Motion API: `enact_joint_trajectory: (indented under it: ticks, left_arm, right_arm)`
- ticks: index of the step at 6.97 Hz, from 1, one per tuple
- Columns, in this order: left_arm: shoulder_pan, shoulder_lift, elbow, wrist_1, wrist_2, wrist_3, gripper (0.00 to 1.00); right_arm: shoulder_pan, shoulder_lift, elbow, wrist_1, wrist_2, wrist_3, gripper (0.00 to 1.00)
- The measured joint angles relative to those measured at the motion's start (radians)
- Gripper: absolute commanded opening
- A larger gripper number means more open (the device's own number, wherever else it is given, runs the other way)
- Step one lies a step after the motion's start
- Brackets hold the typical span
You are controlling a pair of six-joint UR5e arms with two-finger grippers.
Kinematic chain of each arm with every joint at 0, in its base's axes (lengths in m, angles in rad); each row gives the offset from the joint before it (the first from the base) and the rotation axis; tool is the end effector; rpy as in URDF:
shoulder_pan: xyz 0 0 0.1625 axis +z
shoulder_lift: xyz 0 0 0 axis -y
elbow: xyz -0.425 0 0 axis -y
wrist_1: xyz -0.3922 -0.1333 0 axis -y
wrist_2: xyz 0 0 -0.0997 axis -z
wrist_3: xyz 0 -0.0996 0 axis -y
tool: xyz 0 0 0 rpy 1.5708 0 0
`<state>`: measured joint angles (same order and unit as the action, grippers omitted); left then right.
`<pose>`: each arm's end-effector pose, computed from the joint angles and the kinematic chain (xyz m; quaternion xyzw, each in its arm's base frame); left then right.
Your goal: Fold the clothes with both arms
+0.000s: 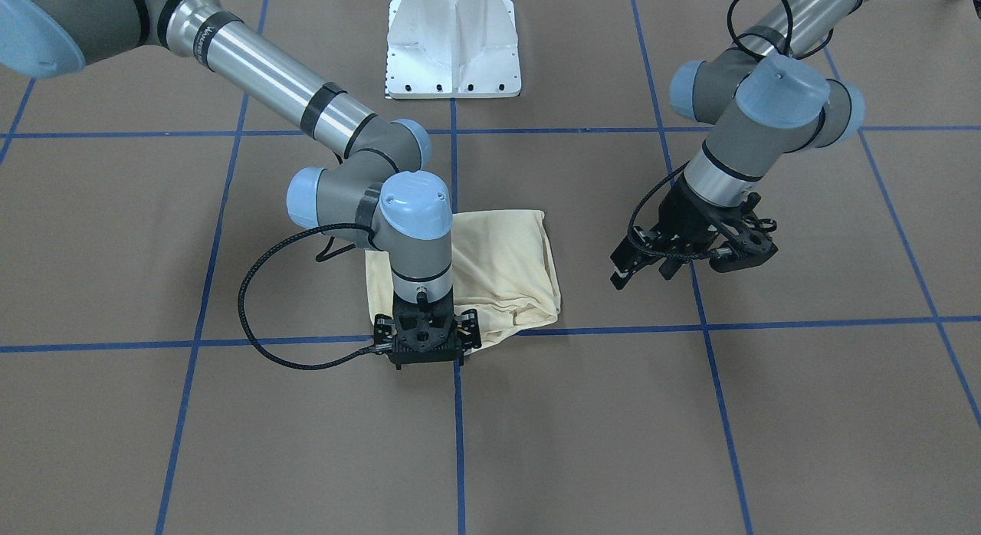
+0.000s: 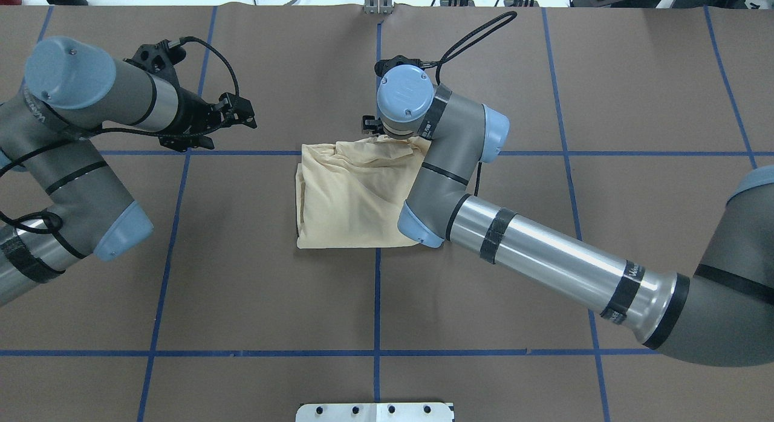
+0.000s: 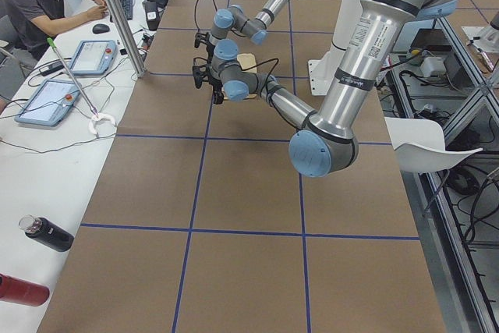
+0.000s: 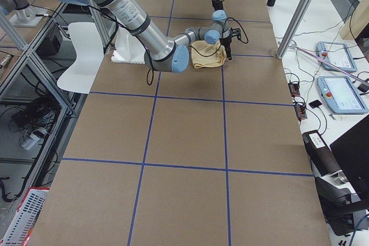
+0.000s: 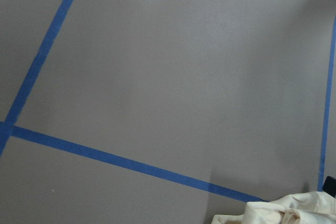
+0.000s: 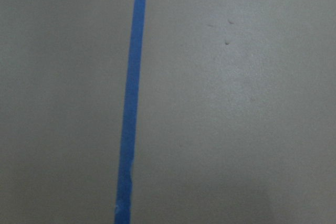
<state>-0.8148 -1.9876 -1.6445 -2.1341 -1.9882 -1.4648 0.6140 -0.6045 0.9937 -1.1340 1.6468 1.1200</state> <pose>0.3759 -0.5341 0.3247 0.0581 0.5203 -0.1957 0.8292 -0.6249 -0.5943 0.2492 0.1736 -0.3632 0.0594 0.9135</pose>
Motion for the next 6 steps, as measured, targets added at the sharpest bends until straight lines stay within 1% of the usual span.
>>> enact_joint_trajectory:
  ticks: [3, 5, 6]
  left_arm:
    - [0.003, 0.0, 0.0, -0.001, 0.001, 0.0, 0.99]
    - [-0.01, -0.003, -0.01, 0.001, 0.006, 0.055, 0.99]
    - [-0.034, -0.003, -0.013, 0.002, 0.009, 0.113, 0.99]
  right_arm:
    - [0.011, -0.013, 0.043, -0.003, 0.011, -0.008, 0.99]
    - [0.083, -0.015, 0.108, -0.037, 0.081, -0.032, 1.0]
    - [0.132, -0.016, 0.149, -0.097, 0.126, -0.053, 1.0]
